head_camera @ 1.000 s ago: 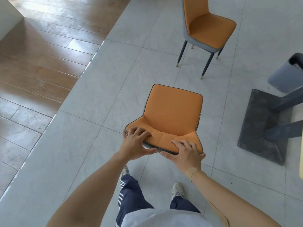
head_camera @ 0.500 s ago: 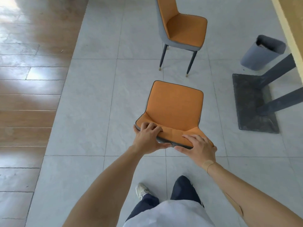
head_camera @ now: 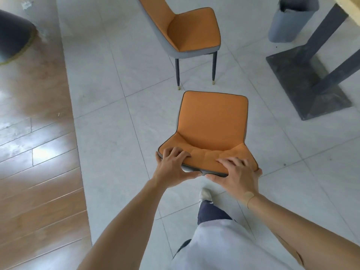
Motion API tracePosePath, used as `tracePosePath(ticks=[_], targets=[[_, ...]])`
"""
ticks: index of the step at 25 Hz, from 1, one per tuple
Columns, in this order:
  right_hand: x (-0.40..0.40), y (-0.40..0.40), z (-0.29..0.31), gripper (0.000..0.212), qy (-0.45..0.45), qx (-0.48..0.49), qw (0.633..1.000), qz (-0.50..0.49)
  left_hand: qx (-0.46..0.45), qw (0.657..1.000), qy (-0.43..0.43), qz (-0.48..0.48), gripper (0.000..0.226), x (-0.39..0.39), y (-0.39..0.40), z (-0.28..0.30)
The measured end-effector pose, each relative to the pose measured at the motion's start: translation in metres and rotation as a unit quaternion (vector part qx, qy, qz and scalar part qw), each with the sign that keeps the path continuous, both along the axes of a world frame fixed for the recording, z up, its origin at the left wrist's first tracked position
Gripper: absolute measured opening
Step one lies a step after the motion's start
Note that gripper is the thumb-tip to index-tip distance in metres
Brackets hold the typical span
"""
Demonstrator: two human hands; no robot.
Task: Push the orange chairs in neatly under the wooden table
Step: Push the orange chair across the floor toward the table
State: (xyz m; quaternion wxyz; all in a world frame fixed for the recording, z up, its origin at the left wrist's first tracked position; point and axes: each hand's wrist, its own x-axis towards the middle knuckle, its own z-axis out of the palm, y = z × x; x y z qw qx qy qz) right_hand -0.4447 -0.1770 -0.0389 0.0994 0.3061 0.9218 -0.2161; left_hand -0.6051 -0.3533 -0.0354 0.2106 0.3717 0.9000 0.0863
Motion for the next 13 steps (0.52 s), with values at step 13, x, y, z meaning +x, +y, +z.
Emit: tracePosePath(ticks=[13], targets=[[-0.147, -0.093, -0.002, 0.083, -0.009, 0.034, 0.980, -0.195, 0.047, 0.984, 0.025, -0.170, 0.071, -0.195, -0.024, -0.011]])
